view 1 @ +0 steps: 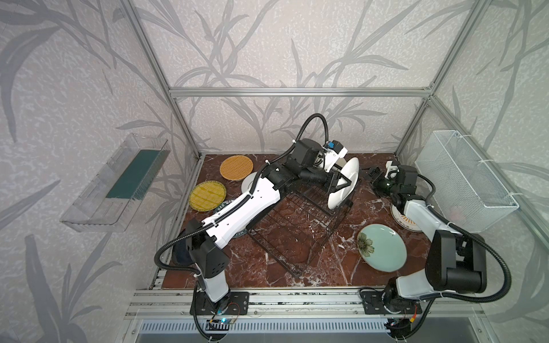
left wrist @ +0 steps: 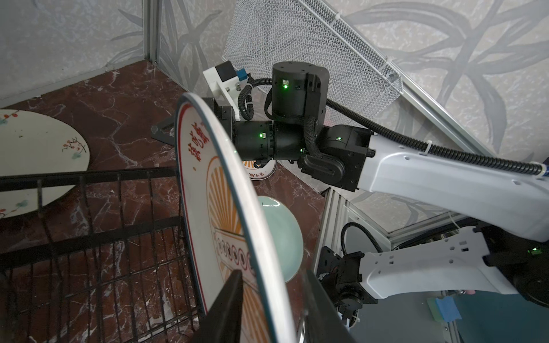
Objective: Load plates into a dish rack
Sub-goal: Place the plate on the dish rack.
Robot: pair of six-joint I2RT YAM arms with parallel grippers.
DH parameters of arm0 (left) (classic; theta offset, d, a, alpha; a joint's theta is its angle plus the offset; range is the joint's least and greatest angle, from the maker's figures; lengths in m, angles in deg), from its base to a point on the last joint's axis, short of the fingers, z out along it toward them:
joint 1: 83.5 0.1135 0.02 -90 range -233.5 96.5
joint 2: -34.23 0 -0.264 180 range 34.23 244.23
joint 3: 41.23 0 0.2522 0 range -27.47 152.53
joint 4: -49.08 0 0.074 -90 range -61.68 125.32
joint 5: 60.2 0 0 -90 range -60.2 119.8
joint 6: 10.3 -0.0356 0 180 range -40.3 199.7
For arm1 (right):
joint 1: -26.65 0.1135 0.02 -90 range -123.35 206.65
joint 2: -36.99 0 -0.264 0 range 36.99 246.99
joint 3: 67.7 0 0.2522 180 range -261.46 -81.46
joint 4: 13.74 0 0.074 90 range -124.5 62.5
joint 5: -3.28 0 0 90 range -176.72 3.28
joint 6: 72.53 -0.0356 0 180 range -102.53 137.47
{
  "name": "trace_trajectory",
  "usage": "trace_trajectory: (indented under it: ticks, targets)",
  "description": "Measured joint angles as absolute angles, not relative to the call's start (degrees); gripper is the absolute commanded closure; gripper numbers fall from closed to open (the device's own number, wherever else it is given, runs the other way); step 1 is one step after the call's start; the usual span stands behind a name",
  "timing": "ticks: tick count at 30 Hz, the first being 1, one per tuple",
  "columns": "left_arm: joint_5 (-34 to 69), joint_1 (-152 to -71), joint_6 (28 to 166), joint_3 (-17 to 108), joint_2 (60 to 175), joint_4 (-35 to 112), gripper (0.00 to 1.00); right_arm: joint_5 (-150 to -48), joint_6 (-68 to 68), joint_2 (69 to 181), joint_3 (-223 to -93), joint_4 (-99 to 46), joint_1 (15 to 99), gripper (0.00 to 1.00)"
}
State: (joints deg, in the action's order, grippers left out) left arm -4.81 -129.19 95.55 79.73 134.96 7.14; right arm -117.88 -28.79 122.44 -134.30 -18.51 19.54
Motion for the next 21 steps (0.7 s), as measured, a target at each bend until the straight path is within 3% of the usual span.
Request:
trace_trajectory:
  ticks: [11,21]
  targets:
    - [-3.02,-129.19,95.49,82.0,134.7,7.92,0.32,-117.85,-28.79,124.21,-134.32,-17.65,19.52,0.01]
    - [1.98,-128.47,94.59,77.24,126.39,9.85,0.01,-117.24,-28.77,130.57,-137.45,-16.8,19.58,0.01]
